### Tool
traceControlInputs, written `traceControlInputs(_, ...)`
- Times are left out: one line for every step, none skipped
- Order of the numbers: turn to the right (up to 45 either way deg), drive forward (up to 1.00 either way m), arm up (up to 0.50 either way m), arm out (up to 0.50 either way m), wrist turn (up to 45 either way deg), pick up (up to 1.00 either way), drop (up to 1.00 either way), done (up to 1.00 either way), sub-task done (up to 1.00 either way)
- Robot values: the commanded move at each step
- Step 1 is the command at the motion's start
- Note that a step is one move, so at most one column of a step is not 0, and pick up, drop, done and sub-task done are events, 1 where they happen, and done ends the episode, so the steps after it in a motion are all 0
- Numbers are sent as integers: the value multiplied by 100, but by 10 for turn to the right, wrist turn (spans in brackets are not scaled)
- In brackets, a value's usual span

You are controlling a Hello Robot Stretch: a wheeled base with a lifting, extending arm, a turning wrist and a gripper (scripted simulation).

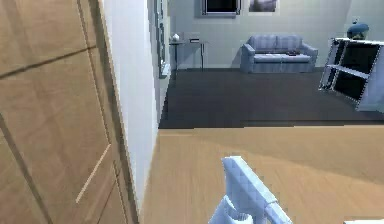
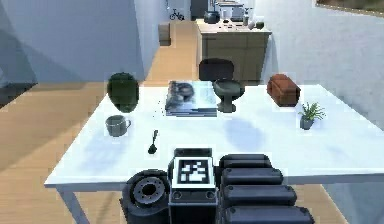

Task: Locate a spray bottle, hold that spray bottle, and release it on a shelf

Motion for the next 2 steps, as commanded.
traceControlInputs(210,0,0,0,0,0,0,0,0)
traceControlInputs(0,100,0,0,0,0,0,0,0)
